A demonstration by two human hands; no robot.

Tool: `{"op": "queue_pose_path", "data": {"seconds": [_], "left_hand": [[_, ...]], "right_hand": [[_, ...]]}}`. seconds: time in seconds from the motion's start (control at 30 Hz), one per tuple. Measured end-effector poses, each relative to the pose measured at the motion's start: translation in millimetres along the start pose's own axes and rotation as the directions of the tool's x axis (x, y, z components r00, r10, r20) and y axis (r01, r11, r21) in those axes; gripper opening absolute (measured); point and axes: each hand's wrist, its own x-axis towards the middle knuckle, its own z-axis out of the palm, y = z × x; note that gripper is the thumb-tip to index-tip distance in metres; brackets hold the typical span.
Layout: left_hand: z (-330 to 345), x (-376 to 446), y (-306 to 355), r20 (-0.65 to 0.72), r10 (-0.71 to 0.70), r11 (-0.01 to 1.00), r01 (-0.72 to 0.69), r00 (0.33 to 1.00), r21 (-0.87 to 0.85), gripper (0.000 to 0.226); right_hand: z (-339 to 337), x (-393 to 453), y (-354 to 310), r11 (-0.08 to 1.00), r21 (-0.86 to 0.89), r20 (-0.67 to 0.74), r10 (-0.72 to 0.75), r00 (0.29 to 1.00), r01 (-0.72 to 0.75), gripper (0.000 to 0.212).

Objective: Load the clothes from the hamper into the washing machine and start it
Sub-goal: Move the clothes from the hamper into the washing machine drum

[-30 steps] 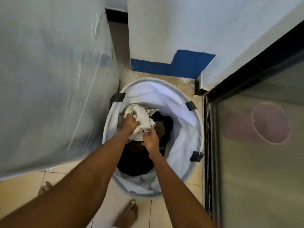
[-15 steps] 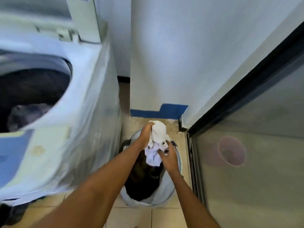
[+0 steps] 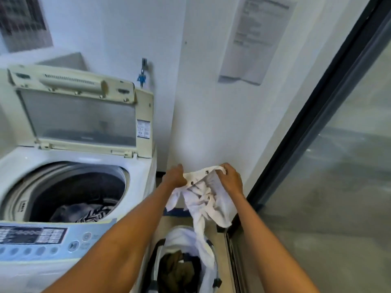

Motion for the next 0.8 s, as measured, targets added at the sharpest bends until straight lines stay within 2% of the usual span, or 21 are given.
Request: {"op": "queue_pose_path", "data": {"seconds": [0.07, 0.13, 0.2, 0.27, 0.3, 0.37, 0.43, 0.5, 0.53, 0.57, 0.63, 0.7, 0.8], "left_hand": [[-23, -6, 13, 0.074, 0.112, 0.985, -0.101, 0.991, -0.141, 0.079], [-43, -18, 28, 0.103, 0.244, 0.915, -0.194, 0.964, -0.354, 0.083], [-65, -27, 43, -0.015, 0.311, 0.864, -0.289, 0.950, -0.413, 0.057], [-85, -34, 52, -0.160, 0.320, 0.845, -0.358, 0.934, -0.397, 0.011], [-93, -37, 54, -0.216, 0.309, 0.826, -0.374, 0.926, -0.421, 0.004], [-106, -44, 56, -0.348, 0.229, 0.745, -0.393, 0.909, -0.539, 0.013], [-119, -52, 54, -0.464, 0.079, 0.597, -0.414, 0.882, -0.687, 0.015], [-135, -60, 48, -0.487, -0.030, 0.489, -0.412, 0.873, -0.769, 0.018], [-144, -63, 44, -0.487, -0.057, 0.465, -0.408, 0.872, -0.785, 0.016], [-153, -65, 39, -0.498, -0.085, 0.447, -0.414, 0.863, -0.793, 0.015], [-170, -68, 23, -0.534, -0.158, 0.434, -0.428, 0.830, -0.793, 0.018], [-185, -75, 2, -0.588, -0.187, 0.509, -0.434, 0.787, -0.743, 0.023], [-203, -86, -44, -0.638, -0.170, 0.668, -0.388, 0.751, -0.635, 0.031]], "right_hand": [[-13, 7, -37, 0.994, 0.053, 0.017, -0.095, 0.995, 0.094, 0.014], [-18, 12, -69, 0.982, 0.065, 0.088, -0.181, 0.979, 0.176, 0.020], [-20, 13, -92, 0.972, 0.104, 0.146, -0.223, 0.964, 0.209, 0.029], [-20, 10, -111, 0.943, 0.247, 0.143, -0.264, 0.954, 0.224, 0.037], [-20, 7, -118, 0.915, 0.342, 0.149, -0.277, 0.949, 0.214, 0.041], [-16, 4, -124, 0.878, 0.449, 0.194, -0.275, 0.942, 0.164, 0.056], [-4, 5, -120, 0.921, 0.346, 0.240, -0.269, 0.933, 0.177, 0.084], [17, 5, -113, 0.969, 0.037, 0.319, -0.242, 0.916, 0.243, 0.111], [28, 3, -110, 0.970, -0.081, 0.368, -0.184, 0.911, 0.228, 0.111], [40, -1, -111, 0.975, -0.128, 0.391, -0.120, 0.912, 0.183, 0.102], [62, -10, -119, 0.993, -0.103, 0.352, -0.023, 0.936, 0.063, 0.066], [80, -12, -139, 0.999, 0.014, 0.282, -0.048, 0.958, 0.046, 0.038], [102, -20, -195, 0.947, 0.305, 0.209, -0.172, 0.963, 0.102, 0.030]]}}
